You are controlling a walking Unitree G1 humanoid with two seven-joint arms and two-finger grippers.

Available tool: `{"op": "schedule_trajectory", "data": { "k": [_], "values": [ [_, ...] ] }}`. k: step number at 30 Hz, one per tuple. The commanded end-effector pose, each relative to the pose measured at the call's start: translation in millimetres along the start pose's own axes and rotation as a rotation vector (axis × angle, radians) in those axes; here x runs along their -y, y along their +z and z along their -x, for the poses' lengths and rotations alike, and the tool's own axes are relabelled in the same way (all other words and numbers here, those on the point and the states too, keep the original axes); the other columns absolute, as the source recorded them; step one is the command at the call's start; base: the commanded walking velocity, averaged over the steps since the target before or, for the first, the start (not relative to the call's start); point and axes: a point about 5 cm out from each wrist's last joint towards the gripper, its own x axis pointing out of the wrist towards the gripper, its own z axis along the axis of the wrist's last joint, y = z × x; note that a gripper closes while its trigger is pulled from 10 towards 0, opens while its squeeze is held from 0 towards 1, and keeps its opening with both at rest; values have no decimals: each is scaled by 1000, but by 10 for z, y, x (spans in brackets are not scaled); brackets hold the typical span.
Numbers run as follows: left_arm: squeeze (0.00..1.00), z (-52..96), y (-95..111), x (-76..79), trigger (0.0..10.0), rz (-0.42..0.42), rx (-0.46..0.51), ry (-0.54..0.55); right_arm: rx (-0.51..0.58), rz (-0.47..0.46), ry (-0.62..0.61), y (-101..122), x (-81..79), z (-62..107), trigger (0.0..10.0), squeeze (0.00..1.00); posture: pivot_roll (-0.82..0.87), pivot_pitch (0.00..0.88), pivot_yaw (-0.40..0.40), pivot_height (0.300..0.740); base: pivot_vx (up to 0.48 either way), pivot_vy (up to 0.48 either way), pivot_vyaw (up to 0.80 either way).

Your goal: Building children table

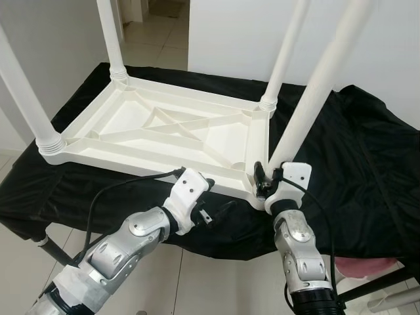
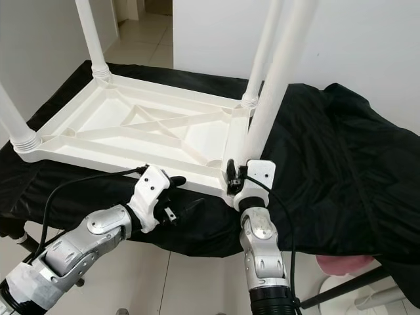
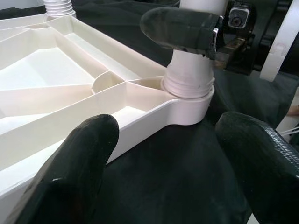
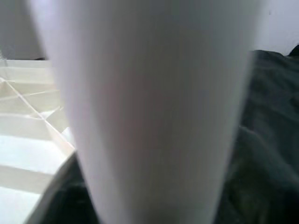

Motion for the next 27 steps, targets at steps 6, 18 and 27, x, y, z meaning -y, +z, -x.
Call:
{"op": "schedule_trajectory", "data": {
  "k": [6, 18, 27],
  "values": [
    [0, 4, 41, 126, 10000, -2, 8, -221, 29, 7, 87, 42, 73, 82, 10000, 0, -22, 0, -55, 740, 0, 0, 0],
    [0, 60, 131, 104, 10000, 25, 47, -196, 49, 9, 118, 87, 175, 259, 10000, 0, -23, 0, -70, 740, 0, 0, 0],
    [0, 334, 222, -141, 10000, -11, 15, -153, 51, -23, 158, 114, 243, 706, 10000, 0, -28, 30, -62, 740, 0, 0, 0]
  ]
}}
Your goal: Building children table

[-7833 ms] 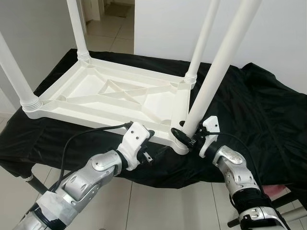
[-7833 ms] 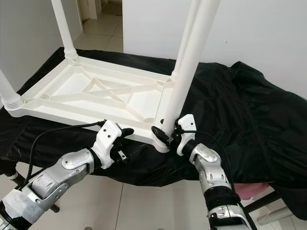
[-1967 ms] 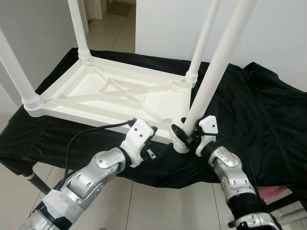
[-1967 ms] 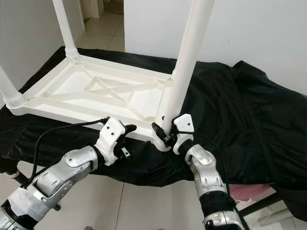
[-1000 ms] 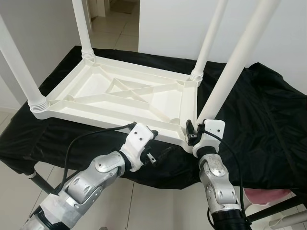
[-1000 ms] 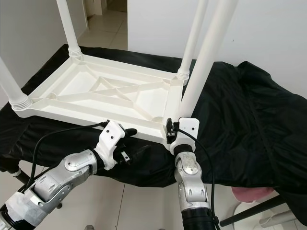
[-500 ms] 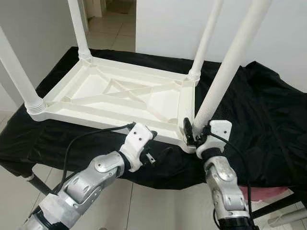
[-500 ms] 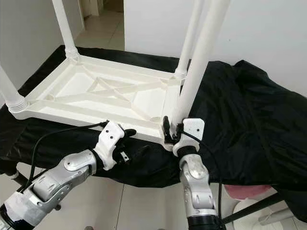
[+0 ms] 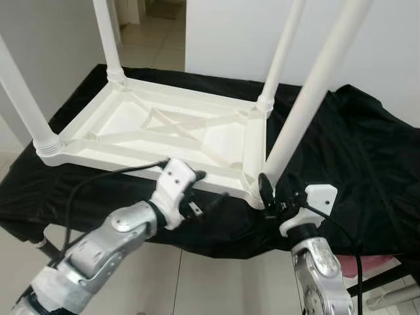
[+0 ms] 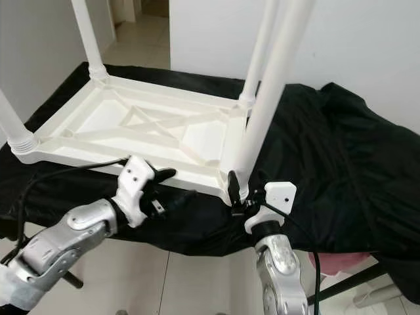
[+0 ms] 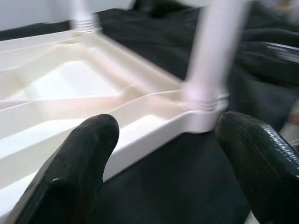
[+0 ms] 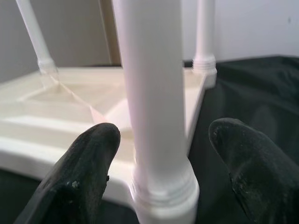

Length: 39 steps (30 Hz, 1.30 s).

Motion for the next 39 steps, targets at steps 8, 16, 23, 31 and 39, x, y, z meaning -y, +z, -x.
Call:
{"op": "schedule_trajectory", "data": {
  "k": [8, 16, 23, 31, 39],
  "values": [
    [0, 132, 2, -319, 10000, -62, -51, -121, -52, 14, 67, -4, 61, 185, 10000, 0, -37, 43, -49, 740, 0, 0, 0],
    [0, 142, 8, -583, 10000, -102, -87, -72, -89, -73, 235, -42, -145, 120, 10000, 0, -20, 54, -38, 740, 0, 0, 0],
    [0, 132, 7, -736, 10000, -145, -105, -53, -76, -145, 321, -53, -305, -39, 10000, 0, -1, 50, -39, 740, 0, 0, 0],
    [0, 101, 10, -853, 10000, -188, -117, -46, -43, -208, 341, -68, -460, -251, 10000, 0, 9, 35, -41, 740, 0, 0, 0],
    [0, 45, 42, -897, 10000, -199, -104, -51, 32, -379, 171, -46, -483, -444, 10000, 0, 16, 22, -33, 740, 0, 0, 0]
  ]
}}
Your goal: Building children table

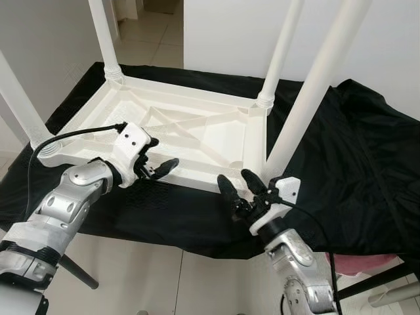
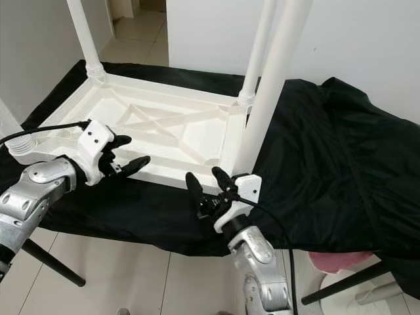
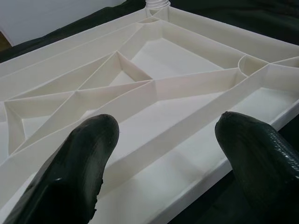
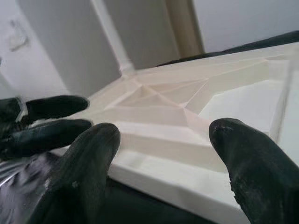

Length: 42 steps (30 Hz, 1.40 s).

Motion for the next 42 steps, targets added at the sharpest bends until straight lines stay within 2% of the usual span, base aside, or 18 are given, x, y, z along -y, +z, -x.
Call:
{"op": "schedule_trajectory", "data": {
  "k": [1, 2, 5, 6, 8, 9, 12, 17, 18, 20, 21, 22, 25, 34, 37, 42],
  "values": [
    [0, -10, 28, 64, 10000, -20, 9, -165, 50, -71, -70, 9, 17, -37, 10000, 0, 16, 22, -33, 740, 0, 0, 0],
    [0, -19, 29, 70, 10000, -20, 12, -168, 70, -99, -98, 15, 28, -53, 10000, 0, 16, 22, -33, 740, 0, 0, 0],
    [0, -19, 29, 70, 10000, -20, 12, -168, 70, -99, -98, 15, 28, -53, 10000, 0, 16, 22, -33, 740, 0, 0, 0],
    [0, -61, 21, 152, 10000, -8, 22, -195, 121, -132, -161, 73, 103, -92, 10000, 0, 12, 19, -23, 740, 0, 0, 0],
    [0, -79, 16, 197, 10000, -2, 26, -209, 140, -136, -184, 105, 144, -103, 10000, 0, 10, 19, -22, 740, 0, 0, 0],
    [0, -100, -2, 276, 10000, 10, 31, -237, 170, -125, -228, 169, 244, -103, 10000, 0, 9, 18, -21, 740, 0, 0, 0],
    [0, -109, -17, 313, 10000, 10, 31, -247, 184, -108, -255, 203, 318, -86, 10000, 0, 10, 18, -20, 740, 0, 0, 0],
    [0, -148, -28, 443, 10000, 30, 44, -274, 213, -46, -327, 336, 620, -24, 10000, 0, 9, 18, -22, 740, 0, 0, 0],
    [0, -148, -28, 443, 10000, 30, 44, -274, 213, -46, -327, 336, 620, -24, 10000, 0, 9, 18, -22, 740, 0, 0, 0],
    [0, -155, -33, 477, 10000, 31, 47, -283, 230, -30, -353, 392, 715, -9, 10000, 0, 10, 20, -27, 740, 0, 0, 0],
    [0, -157, -36, 485, 10000, 35, 50, -280, 241, -8, -387, 443, 816, 11, 10000, 0, 11, 20, -29, 740, 0, 0, 0],
    [0, -157, -36, 485, 10000, 35, 50, -280, 241, -8, -387, 443, 816, 11, 10000, 0, 11, 20, -29, 740, 0, 0, 0],
    [0, -152, -48, 499, 10000, 39, 51, -273, 248, 27, -421, 513, 951, 45, 10000, 0, 14, 22, -32, 740, 0, 0, 0],
    [0, -134, -138, 547, 10000, 13, 13, -267, 242, 27, -398, 502, 921, 29, 10000, 0, 15, 25, -31, 740, 0, 0, 0],
    [0, -38, -136, 522, 10000, 21, 25, -203, 214, 42, -340, 429, 789, 35, 10000, 0, 20, 32, -31, 740, 0, 0, 0],
    [0, 3, -156, 528, 10000, 15, 20, -179, 201, 51, -336, 392, 778, 56, 10000, 0, 26, 33, -36, 740, 0, 0, 0]
  ]
}}
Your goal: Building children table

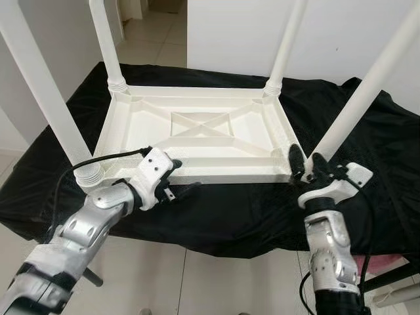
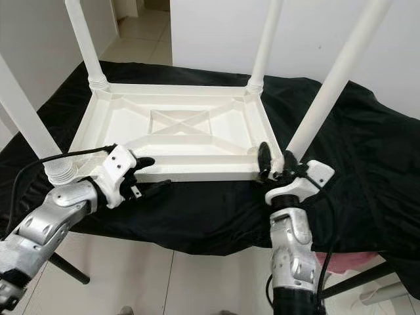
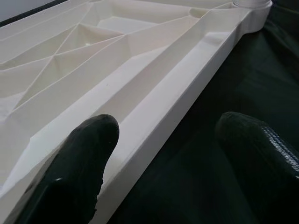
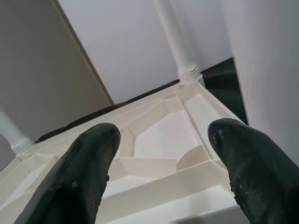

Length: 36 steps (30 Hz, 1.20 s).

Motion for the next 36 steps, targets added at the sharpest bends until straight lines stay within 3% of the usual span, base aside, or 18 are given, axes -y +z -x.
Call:
{"op": "schedule_trajectory", "data": {
  "k": [1, 8, 12, 19, 26, 28, 31, 34, 36],
  "values": [
    [0, 13, -24, 48, 10000, -24, -16, -51, 2, 10, 1, -1, 19, 17, 10000, 0, 31, 35, -39, 740, 0, 0, 0],
    [0, -111, -81, -58, 10000, -94, -46, 75, -10, 10, 37, -35, -21, -41, 10000, 0, 39, 35, -42, 740, 0, 0, 0],
    [0, -136, -207, -211, 10000, -164, -152, 185, -11, 9, 61, -43, -74, -62, 10000, 0, 40, 34, -36, 740, 0, 0, 0],
    [0, -142, -349, -281, 10000, -234, -244, 299, -16, 5, 58, -73, -107, -32, 10000, 0, 32, 33, -27, 740, 0, 0, 0],
    [0, -277, -338, -70, 10000, -156, -230, 133, -23, 10, 60, -91, -105, -25, 10000, 0, 28, 32, -22, 740, 0, 0, 0],
    [0, -326, -281, 87, 10000, -98, -175, 4, -23, 14, 60, -91, -96, -31, 10000, 0, 27, 31, -20, 740, 0, 0, 0],
    [0, -345, -229, 182, 10000, -64, -143, -62, -24, 15, 60, -91, -92, -32, 10000, 0, 27, 31, -20, 740, 0, 0, 0],
    [0, -374, -85, 447, 10000, 16, -70, -222, -25, 17, 59, -99, -92, -33, 10000, 0, 32, 29, -17, 740, 0, 0, 0],
    [0, -371, -58, 501, 10000, 31, -61, -258, -27, 17, 59, -105, -95, -34, 10000, 0, 33, 28, -17, 740, 0, 0, 0]
  ]
}}
